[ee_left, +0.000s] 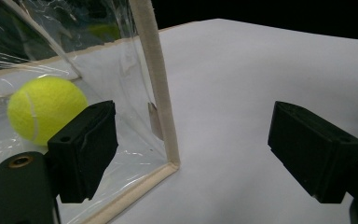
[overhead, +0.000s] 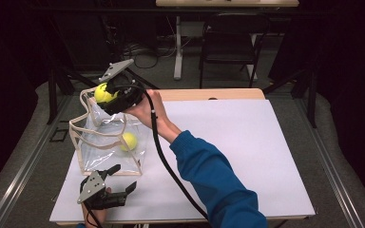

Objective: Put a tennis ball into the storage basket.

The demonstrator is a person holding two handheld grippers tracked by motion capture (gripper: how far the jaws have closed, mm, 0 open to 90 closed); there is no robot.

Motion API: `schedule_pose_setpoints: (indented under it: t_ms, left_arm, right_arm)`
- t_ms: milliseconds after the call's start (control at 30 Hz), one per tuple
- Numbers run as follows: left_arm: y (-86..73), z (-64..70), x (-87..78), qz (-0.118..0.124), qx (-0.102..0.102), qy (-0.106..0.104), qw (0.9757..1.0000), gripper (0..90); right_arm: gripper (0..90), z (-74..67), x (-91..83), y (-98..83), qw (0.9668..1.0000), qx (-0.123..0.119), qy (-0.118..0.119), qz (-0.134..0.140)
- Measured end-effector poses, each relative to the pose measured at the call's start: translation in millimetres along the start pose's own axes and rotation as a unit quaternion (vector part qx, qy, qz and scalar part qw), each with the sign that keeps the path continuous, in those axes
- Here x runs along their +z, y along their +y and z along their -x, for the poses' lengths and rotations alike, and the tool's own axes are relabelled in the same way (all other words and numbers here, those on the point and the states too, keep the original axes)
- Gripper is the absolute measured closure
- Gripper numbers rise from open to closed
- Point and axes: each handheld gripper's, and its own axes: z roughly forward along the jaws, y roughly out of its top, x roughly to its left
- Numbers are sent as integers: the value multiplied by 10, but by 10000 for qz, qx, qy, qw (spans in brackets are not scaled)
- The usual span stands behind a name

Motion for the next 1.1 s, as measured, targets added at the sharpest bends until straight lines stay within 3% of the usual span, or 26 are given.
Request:
schedule_pose_setpoints:
  t_ms: [1100]
  left_arm:
    - [-6, -9, -1, -33, 9, -11, 10000, 160]
  right_arm:
    - [264, -88, 300, -149, 9982, 181, 337, -466]
